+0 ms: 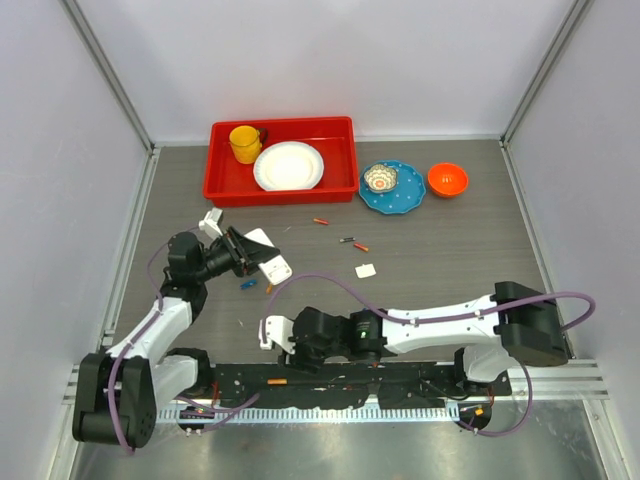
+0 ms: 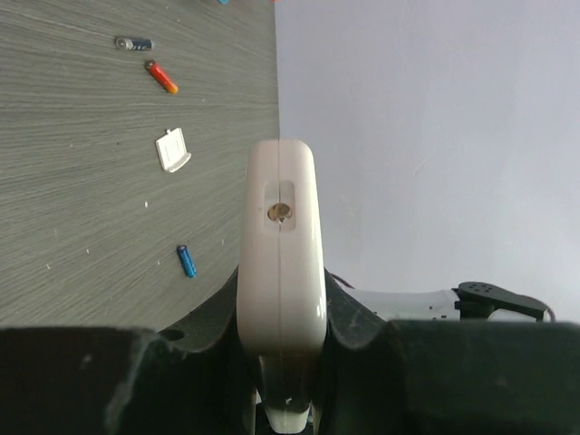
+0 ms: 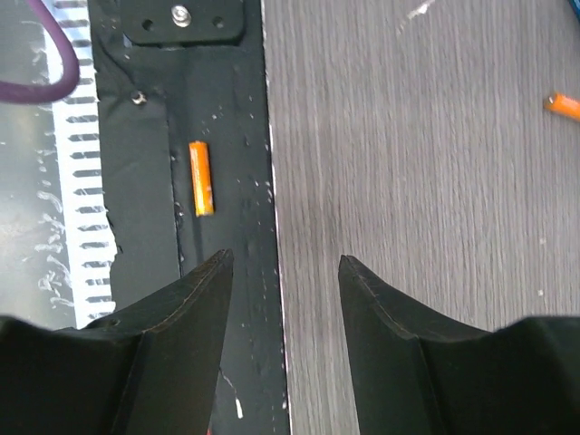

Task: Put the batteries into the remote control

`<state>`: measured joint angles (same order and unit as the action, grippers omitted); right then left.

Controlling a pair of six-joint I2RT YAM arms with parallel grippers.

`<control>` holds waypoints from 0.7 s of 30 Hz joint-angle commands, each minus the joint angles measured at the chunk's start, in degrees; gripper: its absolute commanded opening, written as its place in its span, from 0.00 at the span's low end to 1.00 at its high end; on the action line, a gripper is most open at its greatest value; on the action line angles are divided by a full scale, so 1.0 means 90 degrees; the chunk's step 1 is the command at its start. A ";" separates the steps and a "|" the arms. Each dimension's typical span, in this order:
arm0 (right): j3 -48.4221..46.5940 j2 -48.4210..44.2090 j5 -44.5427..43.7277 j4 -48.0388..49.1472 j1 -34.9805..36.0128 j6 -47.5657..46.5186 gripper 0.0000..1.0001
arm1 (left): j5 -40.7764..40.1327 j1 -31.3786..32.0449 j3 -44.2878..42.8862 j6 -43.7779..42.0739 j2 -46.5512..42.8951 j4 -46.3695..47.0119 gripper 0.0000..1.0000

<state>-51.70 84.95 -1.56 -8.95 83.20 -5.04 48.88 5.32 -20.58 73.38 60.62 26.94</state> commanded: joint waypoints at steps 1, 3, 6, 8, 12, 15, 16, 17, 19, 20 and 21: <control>-0.0339 0.0268 0.0671 0.0818 0.0053 -0.0602 0.55 | 0.0145 -0.0015 -0.0311 -0.0527 -0.0455 -0.0580 0.00; -0.0378 0.0463 0.0934 0.0965 0.0091 -0.0699 0.54 | 0.0096 -0.0025 -0.0233 -0.0566 -0.0505 -0.0649 0.00; -0.0456 0.0716 0.1169 0.1326 0.0160 -0.0807 0.54 | 0.0115 -0.0025 -0.0184 -0.0566 -0.0496 -0.0659 0.00; -0.0553 0.0854 0.1218 0.1356 0.0238 -0.0866 0.53 | 0.0135 -0.0025 -0.0155 -0.0576 -0.0495 -0.0669 0.00; -0.0769 0.1234 0.1355 0.1346 0.0306 -0.0915 0.52 | 0.0145 -0.0035 -0.0106 -0.0595 -0.0534 -0.0679 0.00; -0.0925 0.1489 0.1424 0.1327 0.0307 -0.0915 0.51 | 0.0174 -0.0025 -0.0048 -0.0605 -0.0593 -0.0708 0.00; -0.0974 0.1576 0.1462 0.1336 0.0316 -0.0915 0.51 | 0.0164 -0.0025 -0.0038 -0.0624 -0.0612 -0.0718 0.00; -0.0993 0.1616 0.1472 0.1356 0.0316 -0.0915 0.50 | 0.0184 -0.0025 -0.0018 -0.0625 -0.0613 -0.0737 0.00; -0.1032 0.1713 0.1463 0.1366 0.0316 -0.0934 0.50 | 0.0193 -0.0025 0.0001 -0.0644 -0.0632 -0.0776 0.00; -0.1052 0.1801 0.1463 0.1356 0.0316 -0.0944 0.49 | 0.0203 -0.0025 0.0001 -0.0644 -0.0622 -0.0786 0.00; -0.1062 0.1850 0.1453 0.1346 0.0316 -0.0934 0.49 | 0.0213 -0.0035 0.0001 -0.0644 -0.0632 -0.0796 0.00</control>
<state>-58.54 100.20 10.48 0.45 85.76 -12.34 49.15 5.32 -20.73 68.49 56.23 19.31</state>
